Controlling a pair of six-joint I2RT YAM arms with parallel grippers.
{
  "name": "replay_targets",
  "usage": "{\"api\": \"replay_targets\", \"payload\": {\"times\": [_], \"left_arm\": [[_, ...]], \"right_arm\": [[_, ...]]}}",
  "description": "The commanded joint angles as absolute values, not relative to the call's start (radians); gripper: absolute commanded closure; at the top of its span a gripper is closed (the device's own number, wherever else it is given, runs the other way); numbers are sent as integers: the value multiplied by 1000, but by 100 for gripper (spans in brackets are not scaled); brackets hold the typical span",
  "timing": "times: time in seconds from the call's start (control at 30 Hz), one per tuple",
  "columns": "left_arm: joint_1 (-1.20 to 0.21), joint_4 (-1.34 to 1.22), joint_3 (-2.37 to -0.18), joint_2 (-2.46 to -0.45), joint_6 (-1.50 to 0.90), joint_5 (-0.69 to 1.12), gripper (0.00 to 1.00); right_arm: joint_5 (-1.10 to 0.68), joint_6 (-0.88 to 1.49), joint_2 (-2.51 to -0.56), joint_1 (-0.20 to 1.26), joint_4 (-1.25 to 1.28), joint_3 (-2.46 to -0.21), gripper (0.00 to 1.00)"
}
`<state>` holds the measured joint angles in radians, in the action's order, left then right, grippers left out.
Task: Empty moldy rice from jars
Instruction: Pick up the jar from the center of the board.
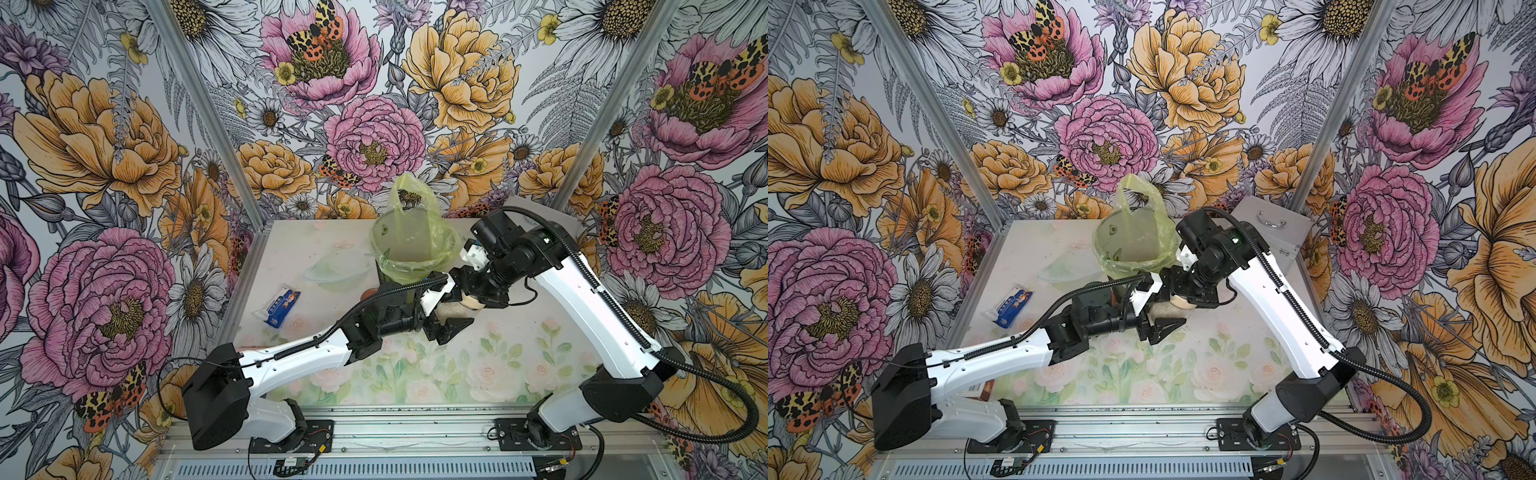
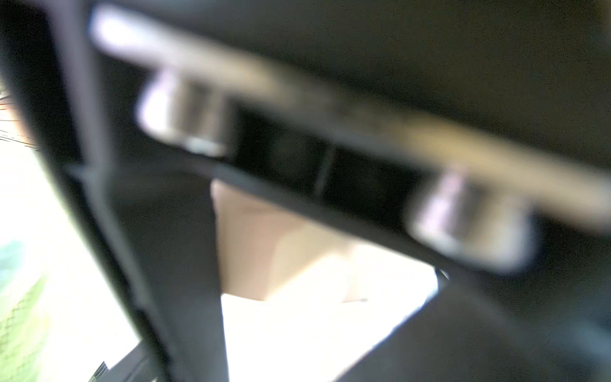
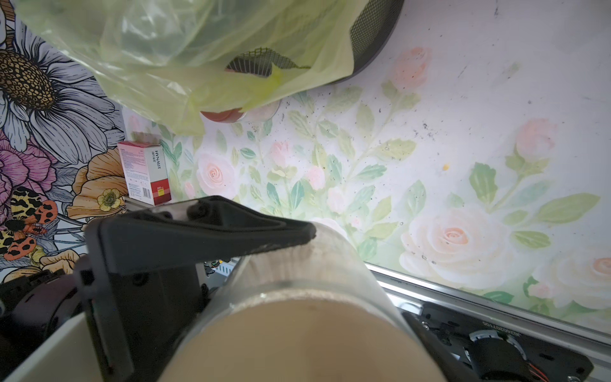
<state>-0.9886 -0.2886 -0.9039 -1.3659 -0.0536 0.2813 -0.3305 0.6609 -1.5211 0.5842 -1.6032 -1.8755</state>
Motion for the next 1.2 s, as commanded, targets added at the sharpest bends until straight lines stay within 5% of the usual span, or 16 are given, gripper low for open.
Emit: {"api": "replay_targets", "payload": {"times": [0.0, 0.2, 0.5, 0.77, 1.17], "left_arm": [[-974, -127, -914, -1428, -67, 220, 66], [-974, -120, -929, -1436, -70, 214, 100], [-976, -120, -930, -1432, -59, 206, 100], [-973, -121, -918, -1412, -47, 202, 100], [-957, -120, -907, -1390, -39, 200, 100]], "right_arm": [[-488, 664, -1493, 615, -1514, -1942, 100], [-463, 670, -1483, 615, -1494, -1941, 100], [-449, 673, -1481, 614, -1480, -1927, 98], [-446, 682, -1473, 614, -1460, -1927, 55], [-463, 688, -1463, 615, -1440, -1925, 17]]}}
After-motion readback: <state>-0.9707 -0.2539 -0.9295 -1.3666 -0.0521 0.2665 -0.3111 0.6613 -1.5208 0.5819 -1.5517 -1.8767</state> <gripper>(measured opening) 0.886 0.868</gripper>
